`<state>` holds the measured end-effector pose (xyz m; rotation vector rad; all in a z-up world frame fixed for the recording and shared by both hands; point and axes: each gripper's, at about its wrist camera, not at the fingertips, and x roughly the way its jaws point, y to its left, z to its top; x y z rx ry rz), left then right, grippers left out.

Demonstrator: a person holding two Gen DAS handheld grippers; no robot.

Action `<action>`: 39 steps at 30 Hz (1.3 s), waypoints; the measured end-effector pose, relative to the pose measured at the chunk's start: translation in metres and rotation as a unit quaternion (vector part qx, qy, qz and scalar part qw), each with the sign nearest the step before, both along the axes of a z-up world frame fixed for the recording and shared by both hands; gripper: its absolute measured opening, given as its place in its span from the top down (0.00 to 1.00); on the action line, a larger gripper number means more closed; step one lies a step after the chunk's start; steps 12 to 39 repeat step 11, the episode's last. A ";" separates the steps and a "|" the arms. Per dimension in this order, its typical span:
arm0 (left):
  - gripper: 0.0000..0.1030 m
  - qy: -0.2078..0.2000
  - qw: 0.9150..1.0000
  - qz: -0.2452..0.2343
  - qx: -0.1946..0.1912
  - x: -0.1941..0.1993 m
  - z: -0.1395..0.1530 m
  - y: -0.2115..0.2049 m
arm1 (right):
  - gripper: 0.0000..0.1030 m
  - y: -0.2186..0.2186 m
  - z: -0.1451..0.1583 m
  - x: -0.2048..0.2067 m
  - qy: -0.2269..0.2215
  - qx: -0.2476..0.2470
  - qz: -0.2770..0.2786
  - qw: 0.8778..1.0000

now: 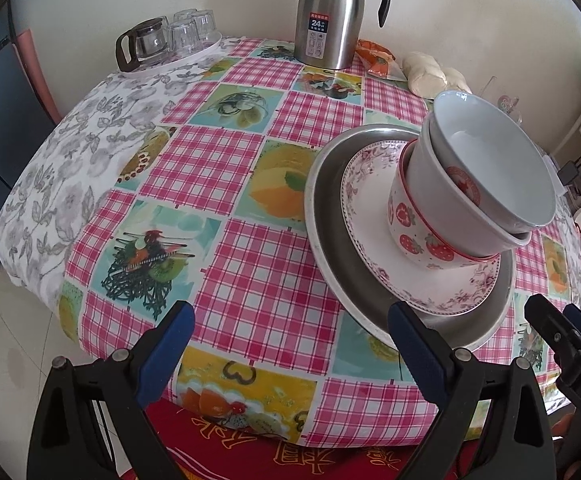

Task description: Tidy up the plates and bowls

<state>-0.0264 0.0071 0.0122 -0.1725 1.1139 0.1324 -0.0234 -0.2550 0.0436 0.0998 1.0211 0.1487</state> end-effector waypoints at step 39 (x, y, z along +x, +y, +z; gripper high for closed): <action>0.06 -0.010 1.000 -0.001 0.000 0.000 0.003 0.000 | 0.00 0.000 -0.002 0.000 0.006 -0.003 0.000 1.000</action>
